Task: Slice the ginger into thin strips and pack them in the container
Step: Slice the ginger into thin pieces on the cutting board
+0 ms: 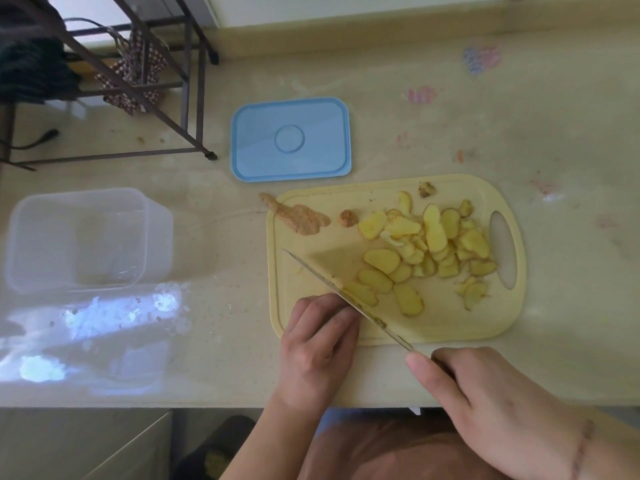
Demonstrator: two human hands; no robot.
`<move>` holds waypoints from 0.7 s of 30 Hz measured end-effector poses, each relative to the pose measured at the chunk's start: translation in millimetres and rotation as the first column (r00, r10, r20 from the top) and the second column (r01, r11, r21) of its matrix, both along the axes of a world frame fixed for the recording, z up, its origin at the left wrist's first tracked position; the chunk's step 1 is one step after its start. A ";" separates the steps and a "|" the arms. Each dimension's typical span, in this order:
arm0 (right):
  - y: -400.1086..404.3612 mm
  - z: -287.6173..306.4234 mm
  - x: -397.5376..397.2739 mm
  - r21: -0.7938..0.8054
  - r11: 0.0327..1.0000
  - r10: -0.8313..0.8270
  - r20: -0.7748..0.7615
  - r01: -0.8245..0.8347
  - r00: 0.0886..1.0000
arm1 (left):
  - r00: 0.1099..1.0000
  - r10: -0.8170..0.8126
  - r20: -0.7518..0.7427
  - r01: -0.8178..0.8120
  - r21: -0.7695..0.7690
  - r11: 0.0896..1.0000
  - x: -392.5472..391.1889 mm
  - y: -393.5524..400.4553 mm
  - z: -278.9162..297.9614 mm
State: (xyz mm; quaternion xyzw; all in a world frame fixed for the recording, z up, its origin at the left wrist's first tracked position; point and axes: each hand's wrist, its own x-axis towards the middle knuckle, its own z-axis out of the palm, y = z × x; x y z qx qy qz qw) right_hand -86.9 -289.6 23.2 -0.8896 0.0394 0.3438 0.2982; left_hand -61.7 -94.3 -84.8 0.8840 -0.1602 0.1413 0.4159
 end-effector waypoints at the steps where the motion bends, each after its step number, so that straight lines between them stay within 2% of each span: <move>1: 0.7 -1.7 0.6 0.006 1.000 -0.005 0.002 0.005 1.000 | 1.000 0.002 0.001 -0.002 0.002 1.000 0.2 0.2 -0.1; 7: -3.2 -3.1 1.5 0.014 0.998 -0.061 -0.047 0.061 0.997 | 1.000 -0.004 -0.007 0.004 0.012 1.000 -0.4 -0.2 -0.1; 13: 0.7 -23.8 5.9 0.112 0.992 -0.064 0.038 0.060 0.997 | 1.000 0.003 -0.005 -0.003 0.021 1.000 -0.4 0.5 0.9; 17: -15.3 -23.1 -6.2 0.098 0.990 -0.098 0.006 0.097 0.995 | 1.000 0.016 -0.003 -0.016 0.012 1.000 -0.2 0.2 0.3; 21: -13.4 -25.4 16.3 0.121 0.987 -0.105 -0.014 0.106 0.994 | 1.000 0.021 -0.002 -0.021 0.004 1.000 -1.0 0.8 -0.5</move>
